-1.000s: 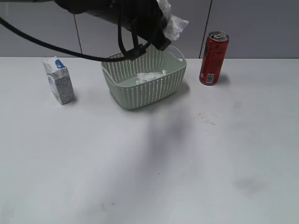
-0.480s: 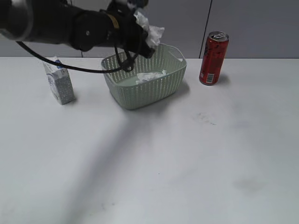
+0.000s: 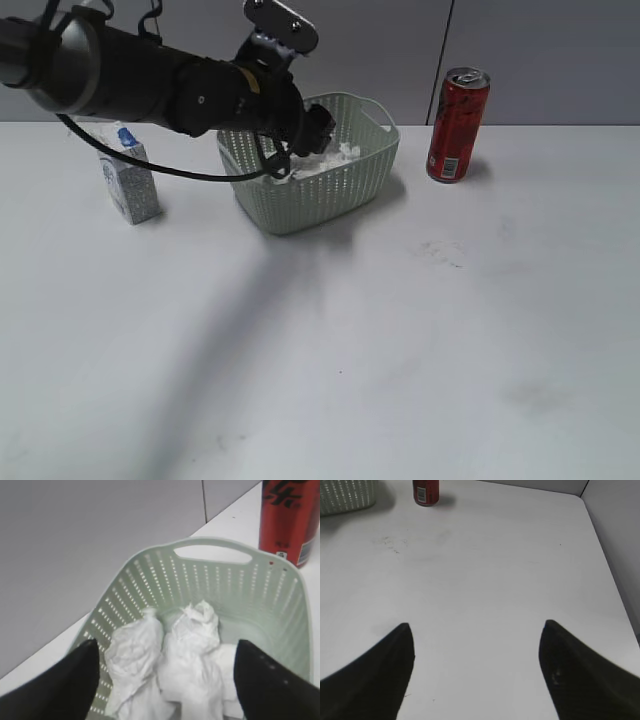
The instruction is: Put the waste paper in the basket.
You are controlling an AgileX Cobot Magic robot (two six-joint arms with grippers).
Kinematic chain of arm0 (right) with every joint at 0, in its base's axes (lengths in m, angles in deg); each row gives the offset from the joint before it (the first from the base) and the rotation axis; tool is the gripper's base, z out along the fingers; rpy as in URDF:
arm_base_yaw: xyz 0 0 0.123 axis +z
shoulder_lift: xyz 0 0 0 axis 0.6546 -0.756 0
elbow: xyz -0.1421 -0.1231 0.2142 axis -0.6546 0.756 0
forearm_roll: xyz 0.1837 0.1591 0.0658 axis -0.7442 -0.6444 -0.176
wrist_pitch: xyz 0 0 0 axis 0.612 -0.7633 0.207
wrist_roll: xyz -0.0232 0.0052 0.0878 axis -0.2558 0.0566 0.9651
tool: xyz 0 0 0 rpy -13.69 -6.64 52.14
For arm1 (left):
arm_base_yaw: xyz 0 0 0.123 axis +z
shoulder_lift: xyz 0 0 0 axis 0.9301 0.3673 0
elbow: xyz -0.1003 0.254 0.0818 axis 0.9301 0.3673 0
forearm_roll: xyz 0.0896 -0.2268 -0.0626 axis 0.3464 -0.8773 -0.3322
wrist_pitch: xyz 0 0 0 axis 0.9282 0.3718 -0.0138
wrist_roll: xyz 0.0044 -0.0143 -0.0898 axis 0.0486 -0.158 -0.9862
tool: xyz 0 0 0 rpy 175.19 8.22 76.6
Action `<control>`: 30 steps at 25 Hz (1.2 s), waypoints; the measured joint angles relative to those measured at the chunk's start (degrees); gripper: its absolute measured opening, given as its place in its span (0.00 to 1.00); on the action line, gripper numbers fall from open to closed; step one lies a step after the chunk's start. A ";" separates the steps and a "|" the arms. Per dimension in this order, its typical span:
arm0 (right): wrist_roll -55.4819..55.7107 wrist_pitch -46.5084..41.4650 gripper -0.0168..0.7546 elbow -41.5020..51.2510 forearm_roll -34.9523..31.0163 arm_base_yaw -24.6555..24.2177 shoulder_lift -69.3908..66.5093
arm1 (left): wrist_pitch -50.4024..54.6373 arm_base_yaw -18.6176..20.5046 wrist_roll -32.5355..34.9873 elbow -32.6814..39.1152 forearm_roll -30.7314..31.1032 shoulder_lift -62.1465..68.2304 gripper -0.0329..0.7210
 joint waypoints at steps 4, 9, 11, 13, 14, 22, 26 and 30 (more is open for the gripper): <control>0.00 0.00 0.78 0.00 0.00 0.00 0.00 | 2.91 0.00 0.00 0.00 -0.48 -0.56 0.88; 0.00 0.00 0.78 0.00 0.02 0.00 0.00 | 7.08 0.00 0.00 0.11 -1.18 -5.21 0.86; 0.00 0.00 0.78 0.00 0.07 0.00 0.00 | 9.21 0.36 0.00 0.11 -1.23 -8.44 0.85; 0.00 0.00 0.78 0.00 0.07 0.00 0.00 | 11.94 1.25 0.00 0.11 -1.30 -11.54 0.83; 0.00 0.00 0.78 0.00 0.08 0.00 0.00 | 13.65 2.14 0.00 0.11 -1.38 -13.17 0.82; 3.38 0.00 0.78 0.00 -0.34 0.00 0.00 | 32.94 15.08 0.00 0.11 -3.40 -23.61 0.81; 3.63 0.00 0.78 0.00 -0.51 0.00 0.00 | 45.27 23.43 0.00 0.11 -4.24 -26.45 0.81; 3.68 0.00 0.78 0.00 -0.51 0.00 0.00 | 57.76 30.83 -0.99 0.11 -4.58 -27.20 0.81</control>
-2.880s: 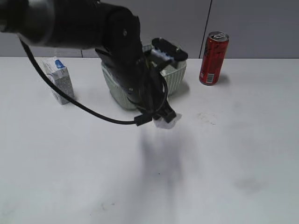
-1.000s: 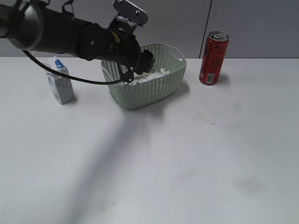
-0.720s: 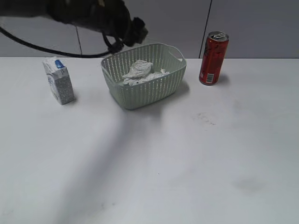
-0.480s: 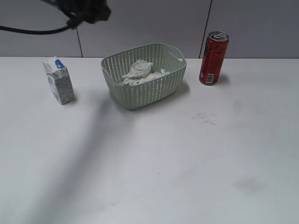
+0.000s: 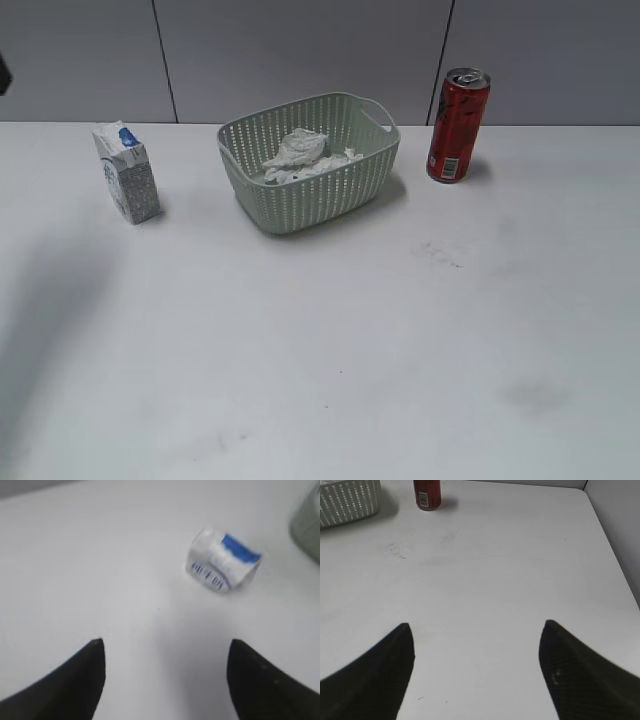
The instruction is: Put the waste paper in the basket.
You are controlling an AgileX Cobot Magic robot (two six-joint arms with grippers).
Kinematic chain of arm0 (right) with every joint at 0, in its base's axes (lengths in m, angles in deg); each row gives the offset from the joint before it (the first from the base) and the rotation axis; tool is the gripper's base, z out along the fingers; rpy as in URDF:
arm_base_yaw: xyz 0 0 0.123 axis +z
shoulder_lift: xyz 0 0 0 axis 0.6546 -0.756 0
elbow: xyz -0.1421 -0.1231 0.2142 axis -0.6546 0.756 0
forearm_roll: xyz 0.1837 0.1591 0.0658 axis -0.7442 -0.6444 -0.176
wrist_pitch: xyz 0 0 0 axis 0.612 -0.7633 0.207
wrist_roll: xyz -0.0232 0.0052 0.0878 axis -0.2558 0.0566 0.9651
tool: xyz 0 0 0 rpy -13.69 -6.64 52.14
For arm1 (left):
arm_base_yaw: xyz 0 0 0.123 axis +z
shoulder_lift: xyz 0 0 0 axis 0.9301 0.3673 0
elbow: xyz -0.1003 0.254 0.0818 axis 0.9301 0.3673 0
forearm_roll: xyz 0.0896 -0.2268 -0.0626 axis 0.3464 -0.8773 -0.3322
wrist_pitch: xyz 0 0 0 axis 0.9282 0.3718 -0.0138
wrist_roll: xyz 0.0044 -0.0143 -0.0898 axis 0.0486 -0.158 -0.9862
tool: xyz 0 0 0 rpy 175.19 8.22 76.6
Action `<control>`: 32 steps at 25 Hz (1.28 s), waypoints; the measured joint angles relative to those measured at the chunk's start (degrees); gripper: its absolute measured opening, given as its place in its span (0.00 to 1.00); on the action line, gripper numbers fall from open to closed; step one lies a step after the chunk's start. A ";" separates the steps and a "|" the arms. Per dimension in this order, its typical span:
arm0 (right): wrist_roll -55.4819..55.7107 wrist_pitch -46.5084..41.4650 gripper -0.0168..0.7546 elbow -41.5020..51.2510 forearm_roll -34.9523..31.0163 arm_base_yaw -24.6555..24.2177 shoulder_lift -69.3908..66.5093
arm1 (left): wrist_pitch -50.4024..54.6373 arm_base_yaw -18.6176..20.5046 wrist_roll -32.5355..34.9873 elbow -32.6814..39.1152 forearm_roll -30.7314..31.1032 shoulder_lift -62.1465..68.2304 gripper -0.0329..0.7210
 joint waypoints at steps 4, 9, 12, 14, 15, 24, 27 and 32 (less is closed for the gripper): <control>0.00 0.00 0.78 0.00 0.00 0.00 0.00 | 9.95 4.50 -0.52 0.00 0.00 0.00 0.80; 0.00 0.00 0.78 0.00 0.00 0.00 0.00 | 13.73 5.84 -3.33 0.87 -0.12 -1.03 0.77; 0.00 0.00 0.78 0.00 0.00 0.00 0.00 | 13.84 5.84 -4.32 5.24 -0.43 -4.50 0.74; 0.00 0.00 0.78 0.00 0.00 0.00 0.00 | 13.96 5.84 -4.57 8.99 -0.22 -7.68 0.72; 0.00 0.00 0.78 0.00 0.00 0.00 0.00 | 13.96 5.84 -4.62 11.28 0.03 -9.21 0.71; 0.07 0.00 0.78 0.00 0.00 0.00 0.00 | 11.36 5.84 -4.79 29.13 0.62 -27.90 0.68; 0.01 0.00 0.78 0.00 0.00 0.00 0.00 | 10.00 5.84 -4.79 34.18 0.62 -34.15 0.68; 0.01 0.00 0.78 0.00 0.00 0.00 0.00 | 7.13 5.84 -5.26 43.21 0.62 -45.27 0.68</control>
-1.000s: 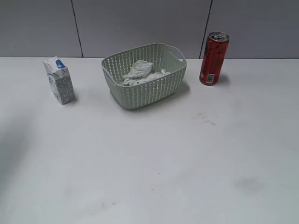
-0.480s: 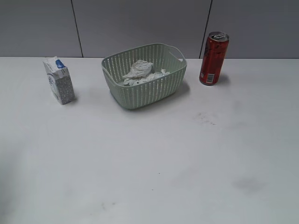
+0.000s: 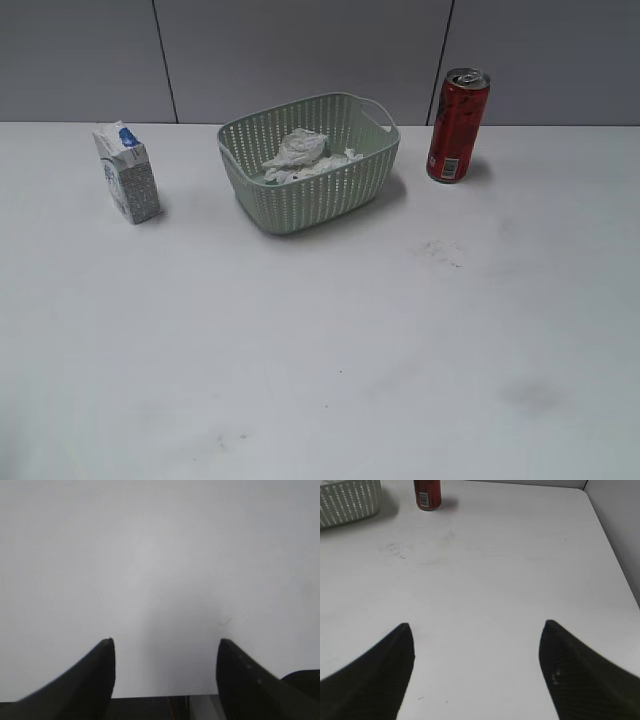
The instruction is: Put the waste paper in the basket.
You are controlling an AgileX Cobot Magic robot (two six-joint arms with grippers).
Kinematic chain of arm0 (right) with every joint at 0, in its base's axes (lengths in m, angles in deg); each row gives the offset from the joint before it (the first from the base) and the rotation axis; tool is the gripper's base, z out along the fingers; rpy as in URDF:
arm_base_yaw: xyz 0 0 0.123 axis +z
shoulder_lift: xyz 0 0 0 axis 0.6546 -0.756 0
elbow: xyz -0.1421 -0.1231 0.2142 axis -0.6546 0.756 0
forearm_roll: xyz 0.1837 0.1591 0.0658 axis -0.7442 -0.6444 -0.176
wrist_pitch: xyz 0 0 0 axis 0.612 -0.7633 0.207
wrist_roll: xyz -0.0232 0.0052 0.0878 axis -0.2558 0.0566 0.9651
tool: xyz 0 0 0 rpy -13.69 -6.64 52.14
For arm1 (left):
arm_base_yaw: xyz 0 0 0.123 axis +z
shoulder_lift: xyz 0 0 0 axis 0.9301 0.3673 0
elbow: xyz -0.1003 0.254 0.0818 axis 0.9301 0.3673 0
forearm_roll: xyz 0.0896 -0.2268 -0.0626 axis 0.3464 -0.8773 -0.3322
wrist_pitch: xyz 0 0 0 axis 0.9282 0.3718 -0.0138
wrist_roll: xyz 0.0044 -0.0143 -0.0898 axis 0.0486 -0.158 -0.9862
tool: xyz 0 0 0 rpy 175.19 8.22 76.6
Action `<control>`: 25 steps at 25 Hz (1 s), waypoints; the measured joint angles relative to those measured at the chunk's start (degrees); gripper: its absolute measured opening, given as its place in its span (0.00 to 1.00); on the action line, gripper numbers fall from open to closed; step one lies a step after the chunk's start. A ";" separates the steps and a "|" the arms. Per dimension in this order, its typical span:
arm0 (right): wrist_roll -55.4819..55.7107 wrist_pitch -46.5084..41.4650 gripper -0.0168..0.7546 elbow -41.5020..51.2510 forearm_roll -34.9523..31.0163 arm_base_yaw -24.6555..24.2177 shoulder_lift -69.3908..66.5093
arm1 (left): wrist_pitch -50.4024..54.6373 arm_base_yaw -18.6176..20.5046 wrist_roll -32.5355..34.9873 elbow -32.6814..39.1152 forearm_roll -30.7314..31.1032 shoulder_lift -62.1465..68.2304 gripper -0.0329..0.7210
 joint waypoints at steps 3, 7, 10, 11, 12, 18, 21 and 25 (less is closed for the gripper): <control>0.00 0.00 0.78 0.01 -0.01 0.00 0.00 | -1.03 0.00 -0.14 5.01 0.00 -6.19 0.68; 0.00 0.00 0.78 0.06 -0.01 0.00 0.00 | -2.09 0.00 -2.76 9.66 0.22 -13.99 0.68; 0.06 0.00 0.78 0.06 -0.01 0.00 0.00 | -2.19 0.00 -3.60 10.12 0.50 -19.10 0.68; 0.06 0.00 0.78 0.06 -0.01 0.00 0.00 | -2.21 0.00 -3.72 10.12 0.50 -20.54 0.68; 0.06 0.00 0.78 0.06 -0.01 0.00 0.00 | -2.21 0.00 -3.82 10.12 0.50 -22.21 0.68; 0.06 0.00 0.78 0.06 -0.01 0.00 0.00 | -2.28 0.00 -3.92 10.26 0.90 -31.66 0.68; 0.02 0.00 0.78 0.06 -0.01 0.00 0.00 | -2.28 0.00 -3.96 10.42 0.90 -36.78 0.68; 0.02 0.00 0.78 0.06 -0.01 0.00 0.00 | -2.22 0.00 -3.98 10.55 0.90 -43.91 0.68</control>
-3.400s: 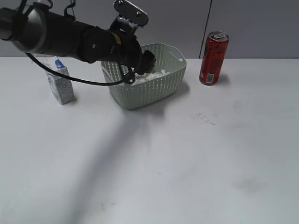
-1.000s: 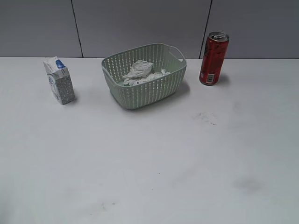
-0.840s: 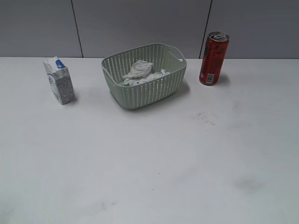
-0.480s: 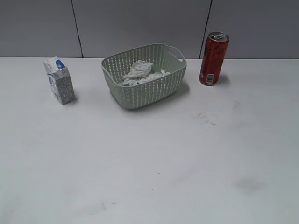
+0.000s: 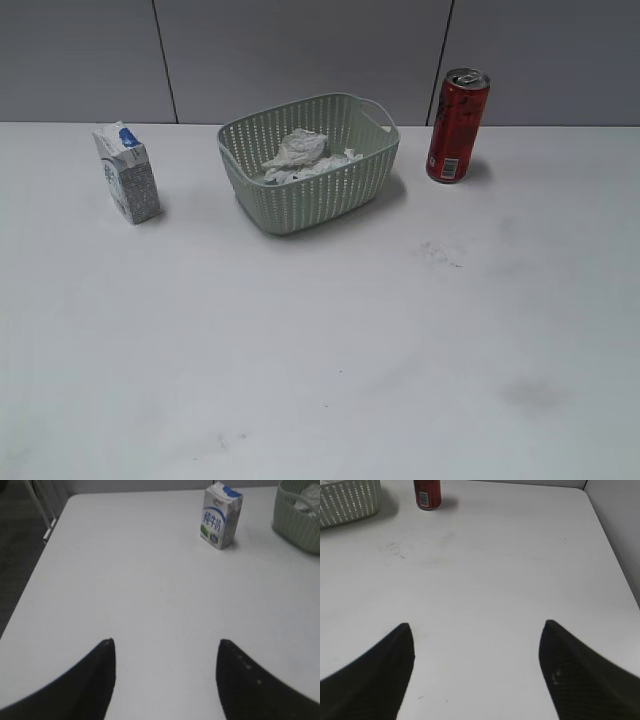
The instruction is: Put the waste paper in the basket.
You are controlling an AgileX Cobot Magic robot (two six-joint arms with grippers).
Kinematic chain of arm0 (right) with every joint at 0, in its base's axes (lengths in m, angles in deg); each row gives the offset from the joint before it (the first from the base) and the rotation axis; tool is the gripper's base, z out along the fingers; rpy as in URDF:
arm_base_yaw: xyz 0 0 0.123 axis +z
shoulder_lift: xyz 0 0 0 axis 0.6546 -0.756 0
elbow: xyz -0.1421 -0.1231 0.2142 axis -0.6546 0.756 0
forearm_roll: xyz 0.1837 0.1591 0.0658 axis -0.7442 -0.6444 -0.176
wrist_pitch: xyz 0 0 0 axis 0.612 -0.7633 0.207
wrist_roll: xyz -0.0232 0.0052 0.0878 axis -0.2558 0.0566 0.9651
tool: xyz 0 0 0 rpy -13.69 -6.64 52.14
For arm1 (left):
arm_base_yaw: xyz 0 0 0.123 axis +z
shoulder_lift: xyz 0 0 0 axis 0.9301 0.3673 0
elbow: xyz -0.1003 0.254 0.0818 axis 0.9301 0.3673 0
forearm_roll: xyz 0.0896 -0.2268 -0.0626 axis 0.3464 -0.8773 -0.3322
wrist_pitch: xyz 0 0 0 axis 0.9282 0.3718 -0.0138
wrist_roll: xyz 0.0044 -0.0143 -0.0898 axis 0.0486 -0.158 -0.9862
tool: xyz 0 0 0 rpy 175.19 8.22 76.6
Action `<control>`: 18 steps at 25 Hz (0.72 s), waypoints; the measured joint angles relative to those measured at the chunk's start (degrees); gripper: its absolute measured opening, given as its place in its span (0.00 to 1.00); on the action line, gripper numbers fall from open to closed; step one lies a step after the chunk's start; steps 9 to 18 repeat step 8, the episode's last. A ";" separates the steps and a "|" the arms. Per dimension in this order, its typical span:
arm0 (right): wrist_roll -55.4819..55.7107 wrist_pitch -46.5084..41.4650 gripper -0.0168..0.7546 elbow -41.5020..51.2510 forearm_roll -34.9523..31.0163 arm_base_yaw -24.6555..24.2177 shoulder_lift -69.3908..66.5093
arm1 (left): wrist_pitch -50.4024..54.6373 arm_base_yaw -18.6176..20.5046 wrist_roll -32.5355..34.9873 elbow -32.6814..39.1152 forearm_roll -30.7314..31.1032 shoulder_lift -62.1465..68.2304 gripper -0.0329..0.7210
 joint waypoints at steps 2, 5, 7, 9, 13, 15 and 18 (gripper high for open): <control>0.00 0.00 0.78 0.00 0.00 0.00 0.00 | 0.00 0.00 0.00 0.05 0.00 -3.25 0.68; 0.00 0.07 0.78 0.01 -0.08 0.00 0.00 | 0.26 0.00 -0.05 0.05 0.15 -4.84 0.68; 0.00 0.07 0.78 0.01 -0.08 0.00 0.00 | 0.26 0.00 -0.05 0.05 0.15 -4.84 0.68; 0.00 0.07 0.78 0.01 -0.08 0.00 0.00 | 0.26 0.00 -0.05 0.05 0.15 -4.84 0.68; 0.00 0.07 0.78 0.01 -0.08 0.00 0.00 | 0.26 0.00 -0.05 0.05 0.15 -4.84 0.68; 0.00 0.07 0.78 0.01 -0.08 0.00 0.00 | 0.26 0.00 -0.05 0.05 0.15 -4.84 0.68; 0.00 0.07 0.78 0.01 -0.08 0.00 0.00 | 0.26 0.00 -0.05 0.05 0.15 -4.84 0.68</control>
